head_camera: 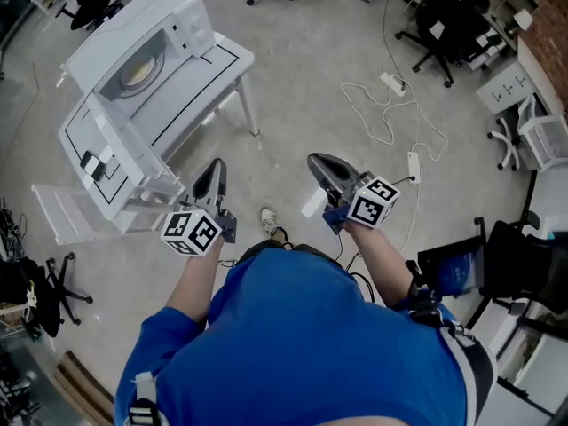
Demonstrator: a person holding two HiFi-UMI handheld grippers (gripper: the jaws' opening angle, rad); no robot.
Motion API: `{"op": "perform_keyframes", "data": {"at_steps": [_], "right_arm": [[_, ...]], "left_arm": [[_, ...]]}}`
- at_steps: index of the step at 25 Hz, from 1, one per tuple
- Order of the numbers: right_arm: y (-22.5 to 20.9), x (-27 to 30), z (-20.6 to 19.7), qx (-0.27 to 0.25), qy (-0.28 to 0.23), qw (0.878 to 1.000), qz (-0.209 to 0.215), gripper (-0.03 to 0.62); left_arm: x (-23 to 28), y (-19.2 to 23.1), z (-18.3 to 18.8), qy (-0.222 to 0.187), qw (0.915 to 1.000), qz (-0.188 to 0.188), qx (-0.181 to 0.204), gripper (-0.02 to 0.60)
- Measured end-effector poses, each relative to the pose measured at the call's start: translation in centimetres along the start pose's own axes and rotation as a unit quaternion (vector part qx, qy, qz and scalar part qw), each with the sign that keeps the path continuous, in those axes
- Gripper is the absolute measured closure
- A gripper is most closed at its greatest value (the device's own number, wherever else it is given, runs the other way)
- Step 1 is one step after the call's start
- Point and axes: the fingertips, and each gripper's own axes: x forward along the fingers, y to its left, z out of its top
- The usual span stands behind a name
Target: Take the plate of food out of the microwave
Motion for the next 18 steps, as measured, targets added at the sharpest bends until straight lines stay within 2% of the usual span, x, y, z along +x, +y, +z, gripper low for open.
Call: {"op": "perform_keyframes", "data": {"at_steps": [10, 18], "right_arm": [[-3.0, 9.2, 3.3, -0.028, 0.033, 0.998, 0.033, 0.595], [-3.7, 14.4, 3.7, -0.034, 0.067, 0.995, 0.067, 0.595]], "left_arm": [[4.4, 5.1, 3.2, -0.018, 0.9988, 0.046, -0.002, 0.572], [5.5, 7.8, 4.4, -0.033, 0.9964, 0.077, -0.012, 0.572]]}}
